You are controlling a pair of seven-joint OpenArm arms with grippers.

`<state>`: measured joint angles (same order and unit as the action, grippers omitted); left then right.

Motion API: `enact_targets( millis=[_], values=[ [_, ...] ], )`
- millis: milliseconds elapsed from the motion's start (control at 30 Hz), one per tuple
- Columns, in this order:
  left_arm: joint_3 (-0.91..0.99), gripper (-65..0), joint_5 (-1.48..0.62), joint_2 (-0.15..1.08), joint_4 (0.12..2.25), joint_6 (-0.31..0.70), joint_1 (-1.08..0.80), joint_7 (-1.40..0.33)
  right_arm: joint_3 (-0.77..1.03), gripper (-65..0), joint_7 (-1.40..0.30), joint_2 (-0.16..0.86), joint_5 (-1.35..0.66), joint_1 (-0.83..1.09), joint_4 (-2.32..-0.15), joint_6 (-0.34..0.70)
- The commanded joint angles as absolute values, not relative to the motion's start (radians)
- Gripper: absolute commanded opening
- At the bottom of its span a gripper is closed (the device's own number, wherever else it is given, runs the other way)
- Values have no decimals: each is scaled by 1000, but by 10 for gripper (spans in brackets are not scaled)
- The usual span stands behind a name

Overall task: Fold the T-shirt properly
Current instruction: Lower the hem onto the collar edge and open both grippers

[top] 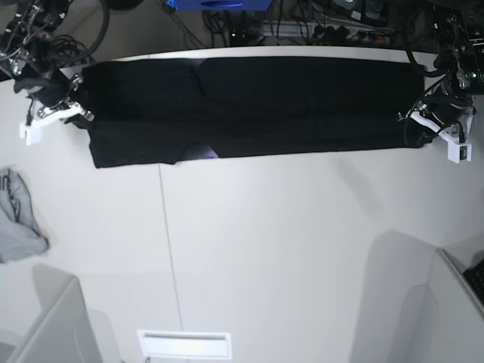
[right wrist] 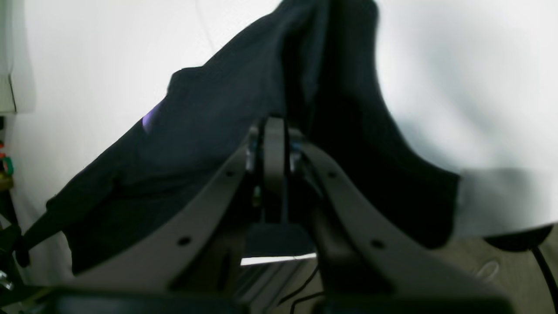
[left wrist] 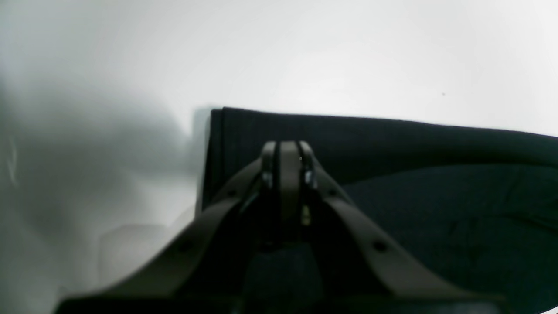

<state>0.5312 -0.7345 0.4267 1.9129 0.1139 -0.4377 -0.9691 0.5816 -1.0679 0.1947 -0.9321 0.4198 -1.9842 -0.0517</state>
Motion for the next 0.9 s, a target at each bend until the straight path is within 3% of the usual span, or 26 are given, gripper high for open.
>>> enact_targets(
  millis=[0, 167, 867],
  values=[
    [539, -650, -737, 444, 1926, 122, -438, -954, 599, -650, -1069, 203, -941, 415, -2005, -44],
    [539, -650, -734, 444, 1926, 122, -441, -1018, 602, -650, -1107, 200, -941, 430, -2005, -42],
    [539, -650, -731, 443, 1900, 122, -446, -1017, 605, -650, -1101, 159, -935, 481, -1995, -47]
  ],
)
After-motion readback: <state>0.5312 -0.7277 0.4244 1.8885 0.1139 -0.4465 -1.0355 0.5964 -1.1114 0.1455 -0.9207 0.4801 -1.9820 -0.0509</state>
